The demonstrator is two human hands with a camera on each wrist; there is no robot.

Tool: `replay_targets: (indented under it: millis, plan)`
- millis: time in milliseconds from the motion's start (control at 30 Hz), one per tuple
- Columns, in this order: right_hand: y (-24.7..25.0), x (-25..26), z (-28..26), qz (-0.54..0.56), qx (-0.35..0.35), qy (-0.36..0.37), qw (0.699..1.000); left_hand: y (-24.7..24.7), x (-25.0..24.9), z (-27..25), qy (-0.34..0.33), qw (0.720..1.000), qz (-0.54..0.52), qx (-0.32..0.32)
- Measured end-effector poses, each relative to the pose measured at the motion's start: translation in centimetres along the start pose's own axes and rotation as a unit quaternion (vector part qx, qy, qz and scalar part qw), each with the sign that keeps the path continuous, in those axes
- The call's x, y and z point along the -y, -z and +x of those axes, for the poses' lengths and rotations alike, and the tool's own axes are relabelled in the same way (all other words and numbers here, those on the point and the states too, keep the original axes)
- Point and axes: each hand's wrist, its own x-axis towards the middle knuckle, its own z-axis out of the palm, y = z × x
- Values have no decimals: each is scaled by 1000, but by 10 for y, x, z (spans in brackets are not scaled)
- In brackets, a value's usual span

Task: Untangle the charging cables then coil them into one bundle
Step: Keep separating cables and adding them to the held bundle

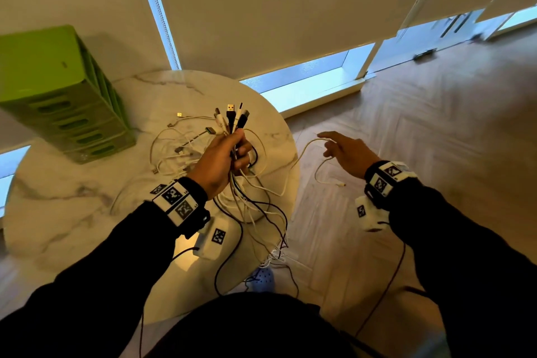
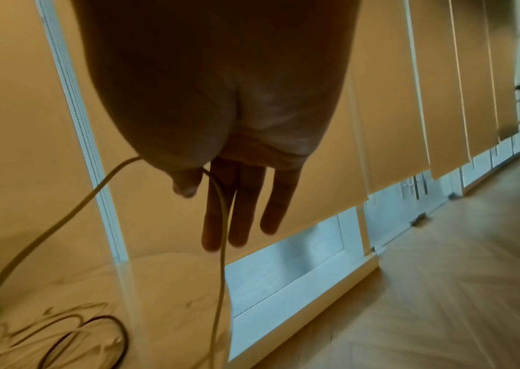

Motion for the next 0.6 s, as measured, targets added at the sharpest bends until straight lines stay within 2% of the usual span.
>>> replay_targets:
  millis: [67,133,167,233,300,367,433,533,600]
  plan:
    - [10,-4,-6,-86,106,-38,990,-8,3,5,5,1000,5,-4]
    - [5,-5,-16,-248,210,-70,943,-15,7,11,12,1000,14,-7]
    - [-3,-3,-22,-290,232,-67,926,-18,10,13,16,1000,21,-11]
    - [-22,12,-32,-239,237,-31,941,-25,16,19,21,999,21,-15]
    - [-42,37,-40,-115,245,32,962,-30,22,22,22,1000,15,-8]
    - [-58,65,-48,11,249,66,966,-35,26,23,22,999,29,-8]
    - [-68,83,-52,103,215,84,967,-38,29,24,26,998,57,-14]
    - [-71,90,-53,138,129,110,976,-37,32,28,31,992,118,-40]
    - [-68,83,-51,137,99,93,981,-33,32,33,21,992,118,-42]
